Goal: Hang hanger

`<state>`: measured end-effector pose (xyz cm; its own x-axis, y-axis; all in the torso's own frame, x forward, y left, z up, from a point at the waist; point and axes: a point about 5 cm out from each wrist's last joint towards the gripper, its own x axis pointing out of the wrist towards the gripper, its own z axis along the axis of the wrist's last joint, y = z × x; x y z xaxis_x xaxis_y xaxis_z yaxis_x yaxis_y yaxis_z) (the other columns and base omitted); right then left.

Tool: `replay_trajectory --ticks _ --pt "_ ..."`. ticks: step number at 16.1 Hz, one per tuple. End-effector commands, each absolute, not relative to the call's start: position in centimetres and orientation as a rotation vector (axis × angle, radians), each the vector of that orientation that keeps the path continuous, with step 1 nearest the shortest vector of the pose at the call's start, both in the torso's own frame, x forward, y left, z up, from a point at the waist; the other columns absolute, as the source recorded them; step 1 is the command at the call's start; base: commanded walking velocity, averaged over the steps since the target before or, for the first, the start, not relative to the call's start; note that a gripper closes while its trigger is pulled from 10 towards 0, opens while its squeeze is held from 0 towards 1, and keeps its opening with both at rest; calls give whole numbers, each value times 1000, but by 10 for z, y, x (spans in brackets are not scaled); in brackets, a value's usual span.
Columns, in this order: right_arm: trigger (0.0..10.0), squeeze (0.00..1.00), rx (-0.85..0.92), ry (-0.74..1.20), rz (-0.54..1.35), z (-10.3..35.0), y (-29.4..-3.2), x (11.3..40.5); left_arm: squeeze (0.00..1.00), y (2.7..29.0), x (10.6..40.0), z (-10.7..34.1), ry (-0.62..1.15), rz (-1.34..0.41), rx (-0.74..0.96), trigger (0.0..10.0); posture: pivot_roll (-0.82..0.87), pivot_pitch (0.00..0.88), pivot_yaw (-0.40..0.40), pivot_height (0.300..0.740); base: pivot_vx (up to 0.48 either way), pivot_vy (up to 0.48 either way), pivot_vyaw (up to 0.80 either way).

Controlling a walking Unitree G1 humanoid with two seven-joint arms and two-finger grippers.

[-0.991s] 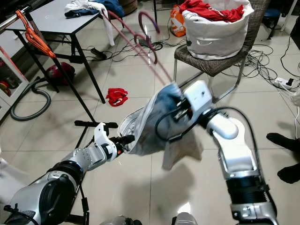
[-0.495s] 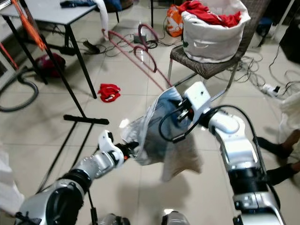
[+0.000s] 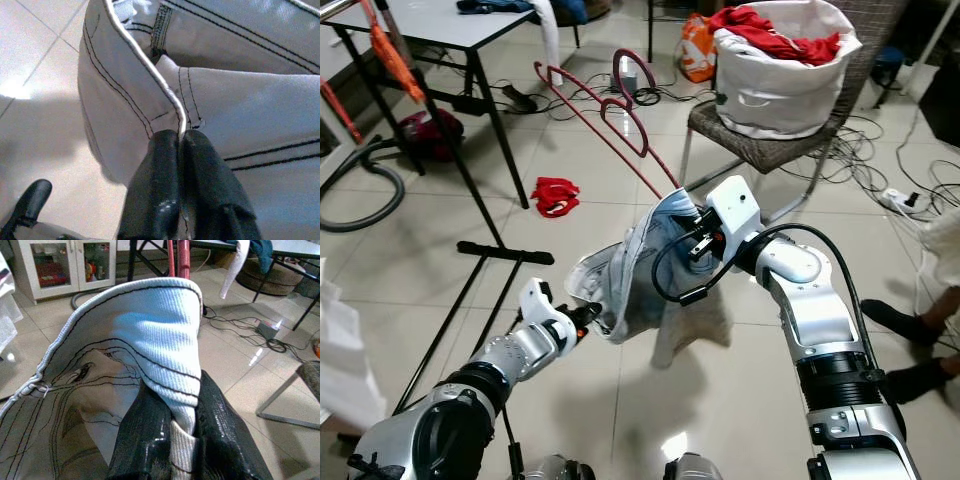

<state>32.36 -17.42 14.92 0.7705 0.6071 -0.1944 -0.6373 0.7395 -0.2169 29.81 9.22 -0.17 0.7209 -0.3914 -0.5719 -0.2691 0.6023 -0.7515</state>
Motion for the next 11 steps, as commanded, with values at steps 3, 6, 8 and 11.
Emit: replay_trajectory --ticks 3,6,8,11 --pt "10000 0 -226 76 654 154 -177 322 0 98 312 12 733 -67 -950 0 -185 0 76 740 0 0 0" --pt "10000 0 -229 79 633 154 -183 321 0 109 330 31 641 -70 -920 0 -201 0 84 740 0 0 0" --pt "10000 0 -245 96 633 151 -185 320 0 113 342 45 585 -90 -907 0 -201 0 85 740 0 0 0" --pt "10000 0 -245 146 644 139 -185 315 0 119 354 64 523 -131 -871 0 -199 0 87 740 0 0 0"
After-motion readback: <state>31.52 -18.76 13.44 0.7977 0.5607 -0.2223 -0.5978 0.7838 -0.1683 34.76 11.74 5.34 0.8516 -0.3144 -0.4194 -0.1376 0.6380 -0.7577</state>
